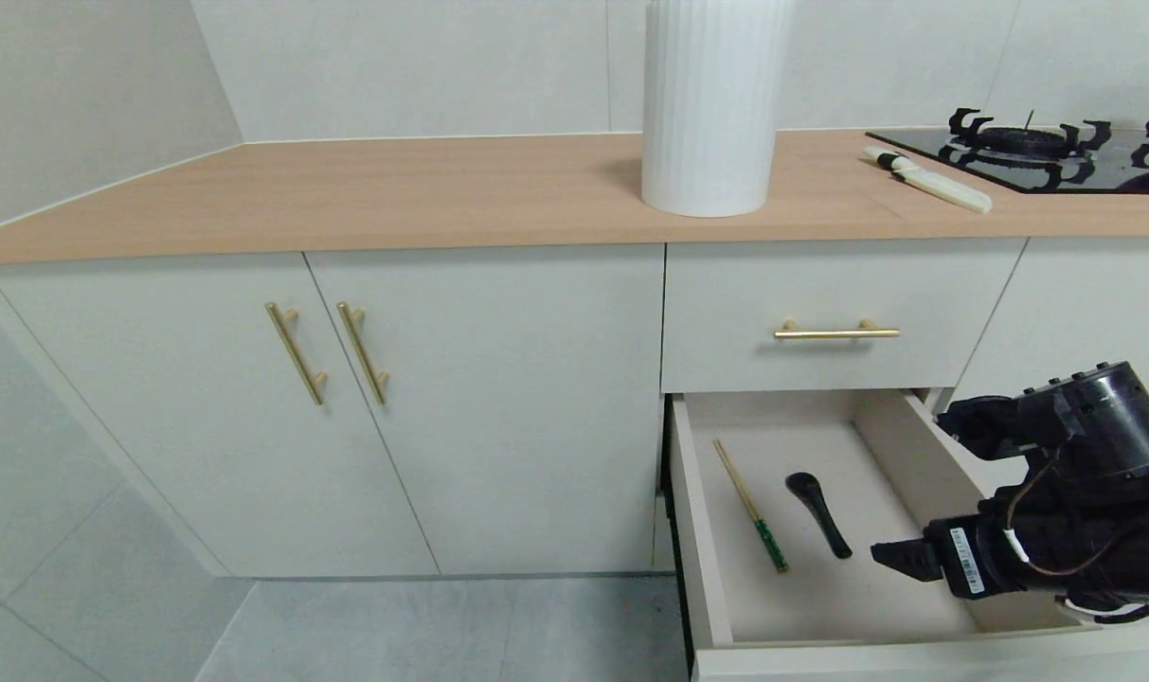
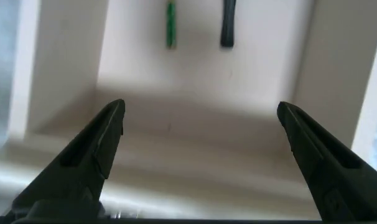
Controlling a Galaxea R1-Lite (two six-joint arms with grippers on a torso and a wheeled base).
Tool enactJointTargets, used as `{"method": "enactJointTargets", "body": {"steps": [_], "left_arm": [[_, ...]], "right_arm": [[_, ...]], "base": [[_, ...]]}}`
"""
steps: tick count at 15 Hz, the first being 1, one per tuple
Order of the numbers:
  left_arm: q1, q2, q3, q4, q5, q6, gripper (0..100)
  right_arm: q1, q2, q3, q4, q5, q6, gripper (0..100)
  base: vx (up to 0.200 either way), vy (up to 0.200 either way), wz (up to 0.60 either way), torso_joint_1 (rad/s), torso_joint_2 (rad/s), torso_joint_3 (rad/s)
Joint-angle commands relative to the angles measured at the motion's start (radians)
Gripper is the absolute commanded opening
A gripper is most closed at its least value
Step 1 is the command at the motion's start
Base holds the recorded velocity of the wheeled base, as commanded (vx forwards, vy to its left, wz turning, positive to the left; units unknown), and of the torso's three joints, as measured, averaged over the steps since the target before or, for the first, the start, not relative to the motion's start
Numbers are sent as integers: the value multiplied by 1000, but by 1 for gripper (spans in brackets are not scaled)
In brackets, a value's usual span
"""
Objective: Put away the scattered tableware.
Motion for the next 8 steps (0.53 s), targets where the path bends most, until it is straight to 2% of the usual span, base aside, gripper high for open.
{"method": "enactJointTargets", "body": {"steps": [1, 5, 8], "left_arm": [[0, 0, 0, -1, 0, -1, 100], [0, 0, 0, -1, 0, 1, 100], [0, 0, 0, -1, 0, 1, 100]], "right_arm": [[6, -17, 2, 4, -1, -2, 100], [47, -60, -1, 150, 1, -78, 100], [110, -70, 3, 247, 1, -107, 100]], "base": [[0, 0, 0, 0, 0, 0], [0, 0, 0, 0, 0, 0], [0, 0, 0, 0, 0, 0]]}}
